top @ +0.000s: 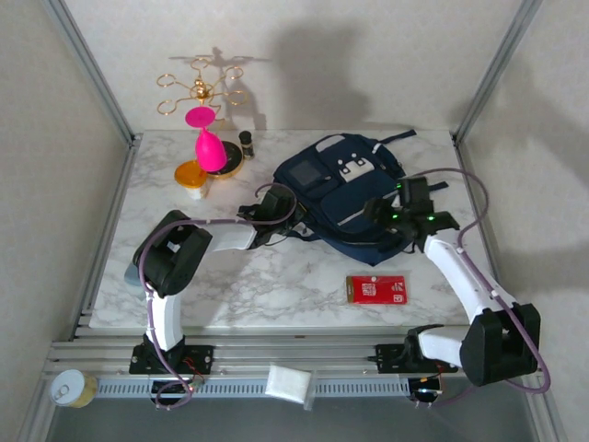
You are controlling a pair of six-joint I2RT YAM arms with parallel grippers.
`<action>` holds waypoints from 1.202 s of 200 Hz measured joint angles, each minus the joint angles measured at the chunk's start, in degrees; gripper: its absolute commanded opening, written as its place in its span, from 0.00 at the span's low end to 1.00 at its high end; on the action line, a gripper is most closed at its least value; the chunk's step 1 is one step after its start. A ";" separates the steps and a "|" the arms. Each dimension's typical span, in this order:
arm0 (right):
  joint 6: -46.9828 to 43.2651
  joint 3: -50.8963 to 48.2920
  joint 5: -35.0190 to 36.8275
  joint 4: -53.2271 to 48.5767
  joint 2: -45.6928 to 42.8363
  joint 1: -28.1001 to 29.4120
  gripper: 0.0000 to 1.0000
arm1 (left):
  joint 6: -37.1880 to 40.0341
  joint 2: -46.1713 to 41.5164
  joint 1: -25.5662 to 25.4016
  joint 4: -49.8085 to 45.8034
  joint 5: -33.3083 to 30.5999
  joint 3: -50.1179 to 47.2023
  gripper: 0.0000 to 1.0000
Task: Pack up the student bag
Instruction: Zip the student bag at the center of the table.
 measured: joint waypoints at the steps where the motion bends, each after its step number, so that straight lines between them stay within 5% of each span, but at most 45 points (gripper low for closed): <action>1: 0.00 -0.09 -0.13 0.07 0.00 0.33 0.61 | -0.07 0.00 -0.02 0.02 0.00 0.00 0.00; 68: 4.11 -8.31 -4.02 16.02 7.58 17.84 0.37 | -2.56 -1.31 -0.74 1.20 1.25 -0.98 0.00; 120: 5.05 -8.37 -1.97 27.15 16.59 22.47 0.31 | -5.01 -1.81 -0.81 1.33 2.12 -1.01 0.00; 168: 8.59 -8.61 5.11 29.33 15.17 28.24 0.33 | -8.04 -2.14 -1.25 1.31 3.08 -1.01 0.00; 240: 4.04 -9.66 1.77 30.53 15.82 20.37 0.36 | -12.31 -6.64 -4.07 3.17 1.27 -6.19 0.00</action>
